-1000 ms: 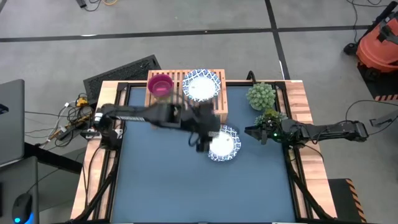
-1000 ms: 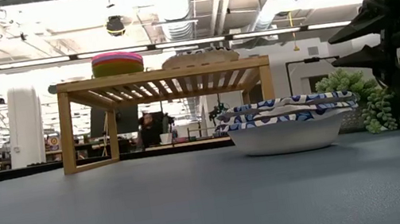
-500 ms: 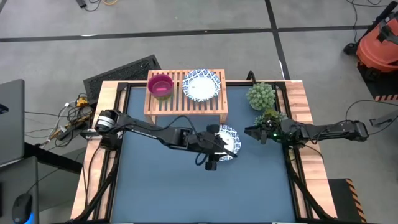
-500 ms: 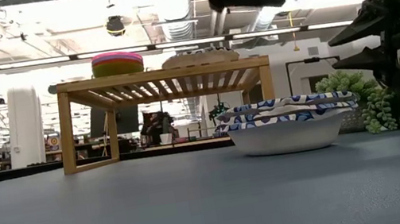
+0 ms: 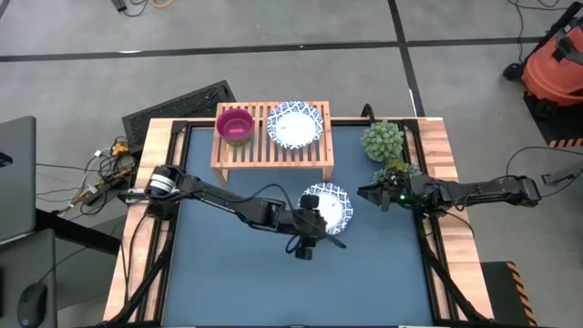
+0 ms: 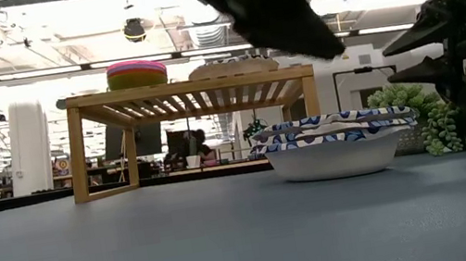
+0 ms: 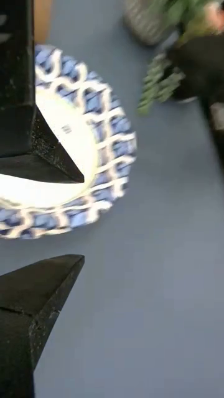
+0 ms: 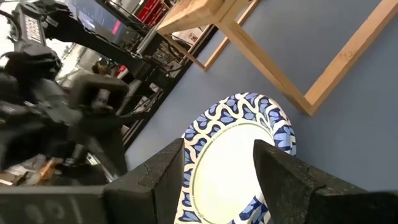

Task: Place and stack bowls onto a shelf
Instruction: Stack the blue patterned bowl on top of the other blue patterned bowl on the shelf

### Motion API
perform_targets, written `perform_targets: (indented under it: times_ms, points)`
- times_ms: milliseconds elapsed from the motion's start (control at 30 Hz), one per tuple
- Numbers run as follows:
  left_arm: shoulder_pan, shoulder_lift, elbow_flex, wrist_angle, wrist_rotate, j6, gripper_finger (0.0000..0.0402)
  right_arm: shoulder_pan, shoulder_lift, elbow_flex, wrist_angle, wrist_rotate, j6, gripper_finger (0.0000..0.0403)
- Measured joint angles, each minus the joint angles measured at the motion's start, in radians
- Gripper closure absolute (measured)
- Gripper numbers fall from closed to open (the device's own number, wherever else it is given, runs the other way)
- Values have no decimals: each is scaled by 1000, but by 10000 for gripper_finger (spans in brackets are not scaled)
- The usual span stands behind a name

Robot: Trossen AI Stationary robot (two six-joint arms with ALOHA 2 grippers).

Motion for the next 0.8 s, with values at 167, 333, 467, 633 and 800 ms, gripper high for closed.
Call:
perform_targets:
  times_ms: [167,333,467,633,800]
  points:
    - [4,1,0,-135,-3,-7,218,0,5,0,0,0,2,184]
    - [16,2,0,-278,-25,3,218,0,4,0,0,0,2,184]
    - [25,2,0,-303,-26,24,218,0,5,0,0,0,2,184]
    - [31,2,0,-306,-24,66,220,0,5,0,0,0,1,184]
    - [31,14,0,-305,3,136,231,0,5,0,0,0,0,184]
